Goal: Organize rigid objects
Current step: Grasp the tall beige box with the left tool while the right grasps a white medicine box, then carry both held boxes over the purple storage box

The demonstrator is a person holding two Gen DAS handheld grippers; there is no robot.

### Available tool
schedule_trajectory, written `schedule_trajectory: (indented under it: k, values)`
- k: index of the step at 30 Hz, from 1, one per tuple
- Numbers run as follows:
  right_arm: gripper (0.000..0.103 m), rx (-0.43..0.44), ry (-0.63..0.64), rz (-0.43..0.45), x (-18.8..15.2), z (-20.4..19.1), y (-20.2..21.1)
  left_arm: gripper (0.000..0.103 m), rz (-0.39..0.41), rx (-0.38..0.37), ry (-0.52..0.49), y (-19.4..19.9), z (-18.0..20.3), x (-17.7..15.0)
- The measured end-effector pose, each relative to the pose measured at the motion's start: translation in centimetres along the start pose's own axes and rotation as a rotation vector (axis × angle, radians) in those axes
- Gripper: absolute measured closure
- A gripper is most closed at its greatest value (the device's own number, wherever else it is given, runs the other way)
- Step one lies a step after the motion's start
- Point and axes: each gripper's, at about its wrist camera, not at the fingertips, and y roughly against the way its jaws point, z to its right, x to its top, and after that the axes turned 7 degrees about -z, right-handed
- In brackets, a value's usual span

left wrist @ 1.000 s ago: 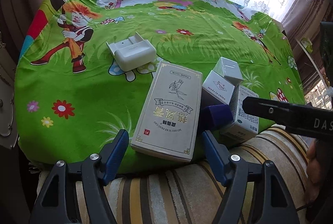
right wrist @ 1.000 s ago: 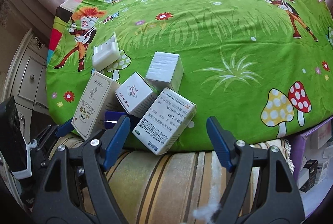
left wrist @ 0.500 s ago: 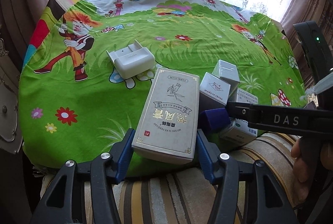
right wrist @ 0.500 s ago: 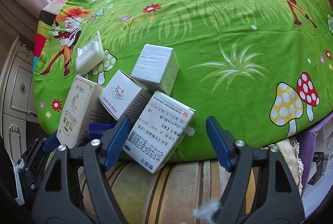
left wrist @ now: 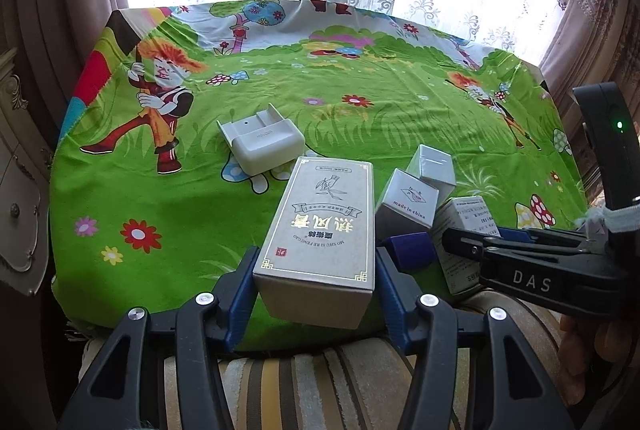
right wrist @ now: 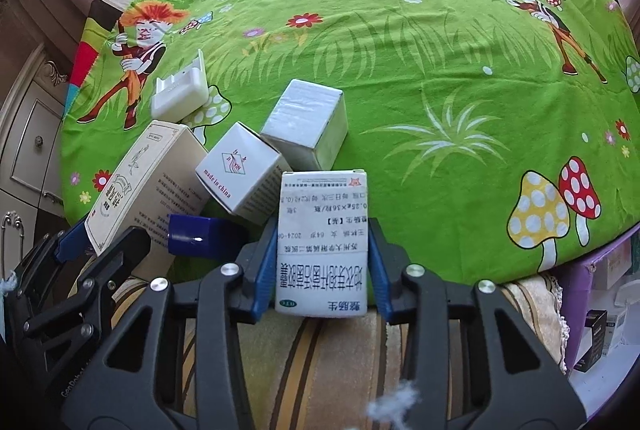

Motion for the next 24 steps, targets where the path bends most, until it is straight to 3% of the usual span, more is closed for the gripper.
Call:
schedule_trajectory:
  k: [15,24]
  values:
    - [0.058,-0.014,0.037,0.13,-1.5,0.8,4.1,0.051,0.118,0.053,-0.014,3.0,1.3,0.1]
    - [0.058,-0.029,0.038,0.188,-3.5,2.6,7.0,0.051,0.214,0.008,-0.056,5.9,4.1,0.0]
